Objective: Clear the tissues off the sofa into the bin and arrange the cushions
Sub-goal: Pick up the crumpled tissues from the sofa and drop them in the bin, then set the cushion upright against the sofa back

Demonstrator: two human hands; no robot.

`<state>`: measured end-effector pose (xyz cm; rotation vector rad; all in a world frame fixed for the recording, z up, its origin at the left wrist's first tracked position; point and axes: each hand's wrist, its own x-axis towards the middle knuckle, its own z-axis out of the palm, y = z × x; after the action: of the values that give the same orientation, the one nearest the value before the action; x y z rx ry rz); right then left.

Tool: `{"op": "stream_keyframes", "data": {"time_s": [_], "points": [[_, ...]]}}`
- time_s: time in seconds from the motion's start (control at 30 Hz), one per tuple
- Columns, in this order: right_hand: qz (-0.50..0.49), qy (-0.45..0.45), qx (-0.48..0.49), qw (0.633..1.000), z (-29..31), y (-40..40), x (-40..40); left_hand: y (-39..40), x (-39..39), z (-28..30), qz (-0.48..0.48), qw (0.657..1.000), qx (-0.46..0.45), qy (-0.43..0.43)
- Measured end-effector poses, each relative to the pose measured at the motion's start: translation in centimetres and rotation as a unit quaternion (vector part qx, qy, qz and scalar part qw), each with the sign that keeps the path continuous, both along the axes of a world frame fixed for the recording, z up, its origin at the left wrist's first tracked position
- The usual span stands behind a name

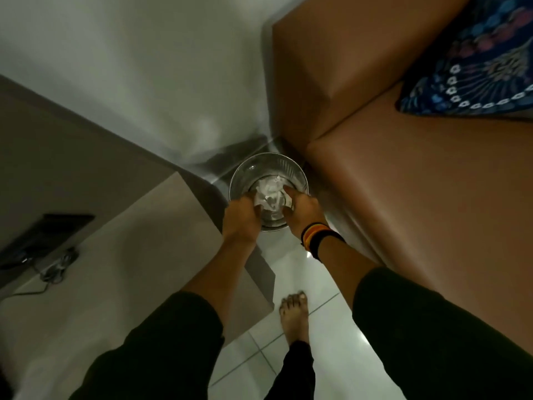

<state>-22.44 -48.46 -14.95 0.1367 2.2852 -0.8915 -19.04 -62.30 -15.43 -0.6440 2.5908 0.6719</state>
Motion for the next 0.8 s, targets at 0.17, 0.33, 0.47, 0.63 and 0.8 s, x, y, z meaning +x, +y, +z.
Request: {"op": "stream_keyframes", "data": {"time_s": [0.17,0.33,0.47,0.63,0.8], "points": [[0.02,0.17,0.036,0.985,6.4,5.1,3.5,2.9,1.5,4.8,-0.136,0.989,0.002,0.059],[-0.04,0.264,0.084,0.96,13.1,13.1,3.0,9.2,-1.1,11.7,-0.199,0.966,0.016,0.166],[-0.154,0.271,0.108,0.944,16.8,20.6,-1.3,15.3,-6.2,16.4,-0.217,0.944,0.064,0.241],[-0.304,0.256,0.07,0.915,20.0,29.4,-8.7,22.2,-13.6,20.0,-0.196,0.947,0.137,0.213],[-0.403,0.249,0.01,0.88,20.8,36.1,-16.1,27.2,-19.7,20.5,-0.123,0.948,0.186,0.228]]}}
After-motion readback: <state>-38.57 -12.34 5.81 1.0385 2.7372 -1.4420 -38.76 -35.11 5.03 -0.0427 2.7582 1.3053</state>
